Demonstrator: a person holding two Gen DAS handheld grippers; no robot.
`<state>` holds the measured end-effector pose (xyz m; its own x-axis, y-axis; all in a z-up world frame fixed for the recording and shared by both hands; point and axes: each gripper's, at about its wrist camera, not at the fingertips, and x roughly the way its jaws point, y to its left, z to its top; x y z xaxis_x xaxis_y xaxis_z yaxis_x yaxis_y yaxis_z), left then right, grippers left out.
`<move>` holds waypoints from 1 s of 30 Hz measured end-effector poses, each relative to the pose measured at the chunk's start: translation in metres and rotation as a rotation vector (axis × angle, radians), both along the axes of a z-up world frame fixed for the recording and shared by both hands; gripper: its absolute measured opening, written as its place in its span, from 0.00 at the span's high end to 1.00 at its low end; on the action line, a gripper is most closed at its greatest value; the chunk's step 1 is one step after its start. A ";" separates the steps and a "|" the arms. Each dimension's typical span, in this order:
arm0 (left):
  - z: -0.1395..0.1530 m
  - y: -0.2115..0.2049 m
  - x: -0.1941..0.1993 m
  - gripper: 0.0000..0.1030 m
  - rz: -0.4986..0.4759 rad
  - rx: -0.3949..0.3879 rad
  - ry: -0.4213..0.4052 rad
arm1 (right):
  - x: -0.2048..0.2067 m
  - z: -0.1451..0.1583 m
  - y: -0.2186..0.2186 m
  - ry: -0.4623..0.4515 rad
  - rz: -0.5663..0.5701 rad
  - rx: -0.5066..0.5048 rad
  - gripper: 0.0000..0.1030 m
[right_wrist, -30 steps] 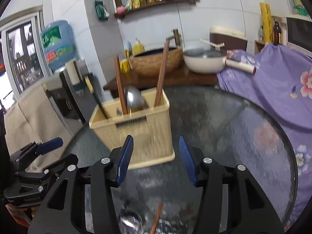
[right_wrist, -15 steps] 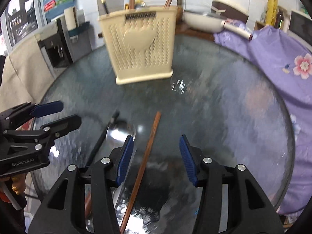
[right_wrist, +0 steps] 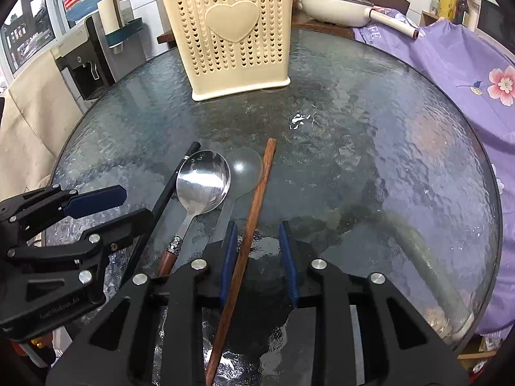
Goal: Organize utensils
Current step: 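Grasp the black chopstick with the left tool while the right tool grasps a wooden chopstick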
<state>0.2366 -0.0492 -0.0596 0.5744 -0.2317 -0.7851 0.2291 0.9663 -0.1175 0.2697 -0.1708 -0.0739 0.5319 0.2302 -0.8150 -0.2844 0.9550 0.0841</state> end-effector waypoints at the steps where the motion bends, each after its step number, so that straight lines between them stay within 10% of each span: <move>1: -0.001 -0.001 0.000 0.61 -0.002 0.001 0.002 | 0.000 -0.001 0.001 0.003 -0.001 0.002 0.74; 30: -0.008 -0.016 0.032 0.83 -0.004 0.051 0.011 | 0.028 -0.002 0.016 -0.023 -0.001 -0.064 0.83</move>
<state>0.2681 -0.0651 -0.0672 0.5651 -0.1934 -0.8020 0.2317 0.9702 -0.0707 0.2972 -0.1550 -0.0763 0.5508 0.1776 -0.8156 -0.2845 0.9585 0.0165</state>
